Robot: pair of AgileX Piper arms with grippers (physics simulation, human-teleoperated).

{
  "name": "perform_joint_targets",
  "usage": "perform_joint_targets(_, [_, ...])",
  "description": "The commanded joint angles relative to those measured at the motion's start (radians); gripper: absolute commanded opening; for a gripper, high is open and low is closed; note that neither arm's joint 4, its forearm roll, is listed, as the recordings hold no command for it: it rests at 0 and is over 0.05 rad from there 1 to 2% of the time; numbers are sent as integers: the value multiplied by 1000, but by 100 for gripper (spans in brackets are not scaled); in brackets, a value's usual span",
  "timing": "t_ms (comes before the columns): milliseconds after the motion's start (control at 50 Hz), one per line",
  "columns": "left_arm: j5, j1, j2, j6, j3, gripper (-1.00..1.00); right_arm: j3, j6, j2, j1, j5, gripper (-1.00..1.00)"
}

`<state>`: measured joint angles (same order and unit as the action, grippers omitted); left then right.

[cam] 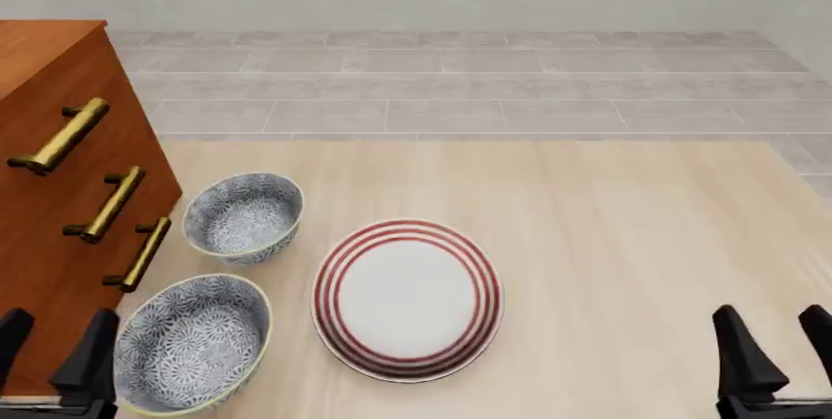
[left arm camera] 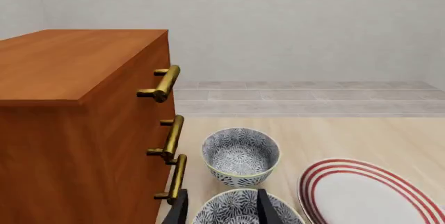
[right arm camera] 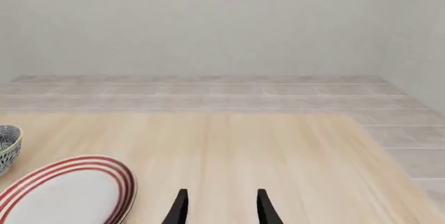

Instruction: Put the bowl at the front on the plate.

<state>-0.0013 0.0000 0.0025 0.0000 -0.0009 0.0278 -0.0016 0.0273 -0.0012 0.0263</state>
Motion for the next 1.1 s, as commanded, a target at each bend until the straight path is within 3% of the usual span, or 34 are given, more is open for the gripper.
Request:
perform_joint_targets(20, [-4, 0, 7, 0, -3, 100, -21, 0, -23, 20, -24, 100])
perform_joint_targets(220, [-3, 0, 5, 0, -2, 100, 2, -8, -21, 39, -22, 100])
perform_joint_targets(360, [-7, 0, 9, 0, -2, 100, 69, -38, -3, 121, 19, 100])
perform_joint_targets(400, [-7, 0, 10, 0, -2, 100, 94, -54, 39, 133, 12, 100])
perform_joint_targets(460, [-7, 0, 10, 0, -2, 100, 141, -31, 87, 151, 16, 100])
perform_joint_targets(640, [-7, 0, 10, 0, -2, 100, 282, -85, 274, 287, 13, 100])
perform_joint_targets(760, [-7, 0, 10, 0, -2, 100, 408, -35, 343, 392, 76, 100])
perform_joint_targets(860, [-7, 0, 9, 0, -2, 100, 494, -33, 429, 456, 130, 100])
perform_joint_targets(880, [-7, 0, 10, 0, -2, 100, 515, 7, 425, 491, 142, 100])
perform_joint_targets(1020, [-7, 0, 10, 0, -2, 100, 640, 26, 533, 636, 222, 100])
perform_joint_targets(1100, [-7, 0, 10, 0, -2, 100, 674, 108, 581, 680, 249, 100])
